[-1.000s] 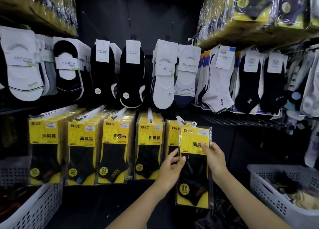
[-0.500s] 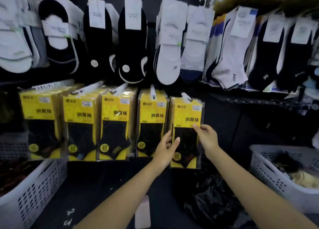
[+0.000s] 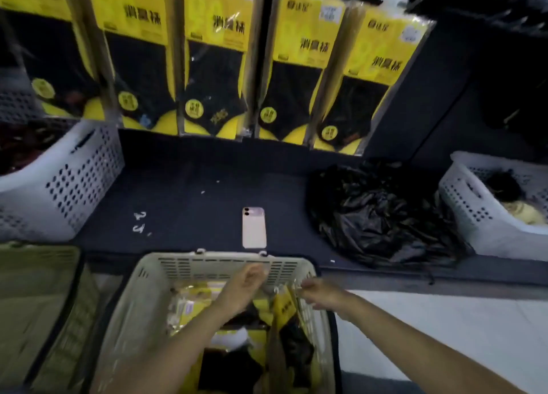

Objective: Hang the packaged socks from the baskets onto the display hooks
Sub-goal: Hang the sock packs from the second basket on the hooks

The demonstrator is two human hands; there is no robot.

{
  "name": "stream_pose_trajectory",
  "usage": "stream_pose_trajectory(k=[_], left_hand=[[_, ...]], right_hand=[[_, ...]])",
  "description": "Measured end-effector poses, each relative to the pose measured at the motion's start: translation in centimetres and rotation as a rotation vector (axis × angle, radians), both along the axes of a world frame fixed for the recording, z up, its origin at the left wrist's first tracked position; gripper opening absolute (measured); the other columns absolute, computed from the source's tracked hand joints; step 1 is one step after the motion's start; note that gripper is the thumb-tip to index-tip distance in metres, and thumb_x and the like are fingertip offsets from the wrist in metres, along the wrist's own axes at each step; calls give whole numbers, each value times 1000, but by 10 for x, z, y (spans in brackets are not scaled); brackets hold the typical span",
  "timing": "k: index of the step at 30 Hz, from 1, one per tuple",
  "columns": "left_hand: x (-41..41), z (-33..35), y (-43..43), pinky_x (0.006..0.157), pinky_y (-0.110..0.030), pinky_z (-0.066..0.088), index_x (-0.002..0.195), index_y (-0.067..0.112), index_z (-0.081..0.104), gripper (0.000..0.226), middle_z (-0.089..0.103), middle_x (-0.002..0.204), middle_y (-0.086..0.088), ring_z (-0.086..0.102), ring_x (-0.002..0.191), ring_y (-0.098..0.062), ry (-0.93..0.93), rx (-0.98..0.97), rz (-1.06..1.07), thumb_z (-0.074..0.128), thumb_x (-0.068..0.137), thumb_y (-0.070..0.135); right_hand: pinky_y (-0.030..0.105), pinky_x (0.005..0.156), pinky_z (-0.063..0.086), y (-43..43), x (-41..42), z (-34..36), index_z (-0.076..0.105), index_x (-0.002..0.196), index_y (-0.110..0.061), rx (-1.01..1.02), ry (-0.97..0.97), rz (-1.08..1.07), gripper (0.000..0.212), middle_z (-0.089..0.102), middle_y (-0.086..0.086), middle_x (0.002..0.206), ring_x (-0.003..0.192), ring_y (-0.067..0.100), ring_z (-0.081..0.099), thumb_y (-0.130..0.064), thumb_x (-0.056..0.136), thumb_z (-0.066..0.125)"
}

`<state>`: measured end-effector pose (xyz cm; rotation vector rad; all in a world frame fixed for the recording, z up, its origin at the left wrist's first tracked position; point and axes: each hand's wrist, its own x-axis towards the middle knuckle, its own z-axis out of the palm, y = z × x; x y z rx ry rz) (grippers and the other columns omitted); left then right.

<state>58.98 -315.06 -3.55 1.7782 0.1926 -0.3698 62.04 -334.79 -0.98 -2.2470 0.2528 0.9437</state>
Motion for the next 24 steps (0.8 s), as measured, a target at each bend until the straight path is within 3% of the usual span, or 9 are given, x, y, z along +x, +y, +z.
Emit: stream_pose_trajectory(k=[1, 2, 3, 4, 7, 12, 17, 22, 24], left_hand=[[-13, -18, 6, 71, -3, 42, 121, -7, 55, 30, 63, 109, -17, 62, 86, -6, 29, 30, 11, 54, 94, 5], [-25, -35, 13, 76, -7, 44, 120, -5, 56, 29, 64, 111, -18, 63, 93, -14, 51, 53, 31, 55, 94, 7], [-35, -53, 22, 84, -16, 47, 121, -3, 56, 30, 64, 113, -18, 63, 101, -23, 70, 76, 52, 56, 94, 11], [-45, -68, 32, 91, -25, 47, 123, 0, 56, 33, 63, 117, -17, 60, 109, -27, 95, 108, 62, 57, 94, 16], [-66, -104, 61, 103, -35, 40, 135, 8, 49, 49, 51, 138, -9, 48, 126, -26, 206, 237, 60, 55, 94, 34], [-79, -129, 79, 101, -38, 43, 138, 9, 44, 55, 47, 142, -11, 47, 126, -27, 324, 253, 111, 52, 94, 41], [-80, -130, 67, 109, -40, 34, 142, 11, 39, 61, 39, 148, -10, 38, 134, -27, 307, 232, 96, 49, 94, 46], [-68, -120, 49, 108, -38, 35, 142, 12, 40, 57, 40, 147, -8, 38, 134, -25, 285, 166, 101, 50, 95, 43], [-63, -112, 40, 101, -30, 38, 140, 11, 43, 55, 46, 143, -8, 43, 129, -25, 301, 119, 121, 50, 95, 42]], right_hand=[[42, 86, 47, 3, -5, -19, 57, 113, 12, -47, 11, 29, 46, 30, 26, 141, 108, 38, 58, -29, 93, 60], [41, 87, 46, 6, -9, -35, 53, 117, 14, -82, -7, 40, 50, 27, -2, 111, 111, 37, 56, -30, 92, 61], [42, 95, 44, 8, -10, -50, 49, 124, 14, -109, -29, 41, 55, 20, 24, 145, 119, 36, 52, -29, 93, 61], [42, 102, 40, 9, -11, -65, 41, 135, 12, -122, -34, 36, 62, 40, 27, 144, 128, 36, 45, -30, 93, 60], [35, 112, 30, 15, -21, -102, 21, 150, -6, -84, 5, -53, 75, 21, 12, 157, 142, 28, 27, -32, 92, 61], [32, 102, 39, 23, -25, -131, 23, 148, -4, -119, 3, -229, 79, 35, 15, 149, 133, 31, 40, -27, 88, 68], [34, 93, 47, 16, -32, -137, 51, 130, 0, -270, 138, -102, 39, 54, 17, 133, 117, 32, 55, -17, 95, 56], [31, 93, 45, 8, -27, -118, 50, 133, 1, -294, 62, 9, 38, 49, 18, 139, 124, 32, 51, -3, 95, 47], [27, 81, 44, 8, -26, -109, 58, 122, 2, -279, 34, -4, 29, 57, 18, 127, 113, 30, 57, -6, 96, 48]])
